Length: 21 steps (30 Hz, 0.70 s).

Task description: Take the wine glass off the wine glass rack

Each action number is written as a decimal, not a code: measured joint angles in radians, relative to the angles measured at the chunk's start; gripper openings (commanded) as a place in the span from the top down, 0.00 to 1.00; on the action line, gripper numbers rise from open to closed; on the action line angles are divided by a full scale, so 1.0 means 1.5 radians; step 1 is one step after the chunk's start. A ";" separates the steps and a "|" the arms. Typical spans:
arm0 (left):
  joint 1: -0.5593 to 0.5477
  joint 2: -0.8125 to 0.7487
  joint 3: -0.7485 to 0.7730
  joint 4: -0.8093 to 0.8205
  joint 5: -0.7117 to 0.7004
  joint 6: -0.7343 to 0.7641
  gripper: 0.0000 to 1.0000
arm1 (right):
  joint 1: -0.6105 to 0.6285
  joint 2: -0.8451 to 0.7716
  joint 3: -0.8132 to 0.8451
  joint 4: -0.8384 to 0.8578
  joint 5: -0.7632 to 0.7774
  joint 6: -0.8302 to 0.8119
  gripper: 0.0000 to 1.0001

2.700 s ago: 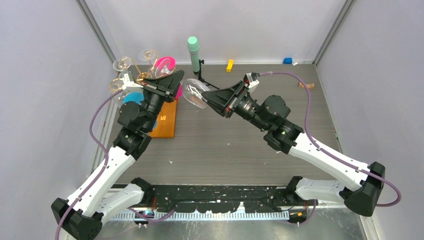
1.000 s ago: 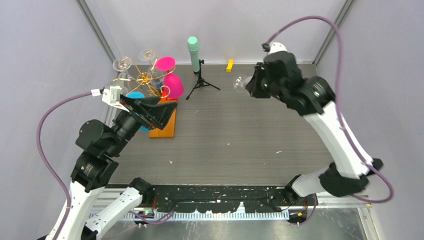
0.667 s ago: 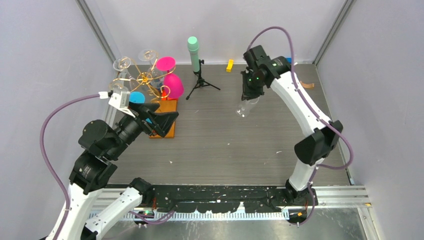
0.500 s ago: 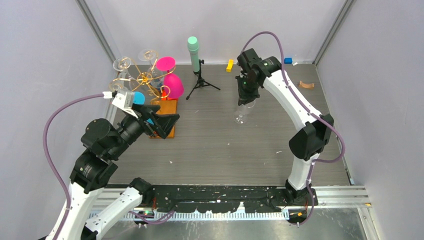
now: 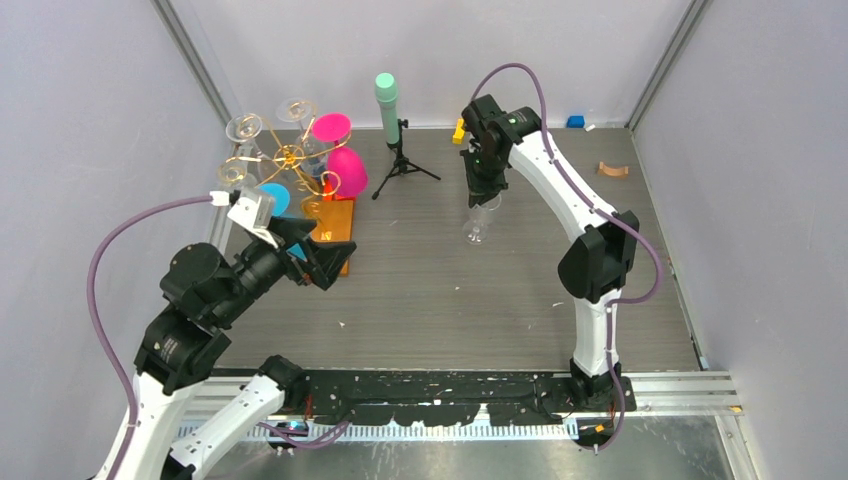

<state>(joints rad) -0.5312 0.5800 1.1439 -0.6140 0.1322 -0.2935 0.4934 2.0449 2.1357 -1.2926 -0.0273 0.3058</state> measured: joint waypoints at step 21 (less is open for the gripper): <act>-0.001 -0.019 0.174 -0.139 -0.313 0.064 0.00 | -0.026 0.032 0.114 0.016 0.006 0.010 0.52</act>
<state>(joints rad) -0.5327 0.5522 1.4055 -0.8230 -0.3378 -0.1970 0.4541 2.0930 2.3074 -1.2694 -0.0189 0.3202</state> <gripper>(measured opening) 0.994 0.478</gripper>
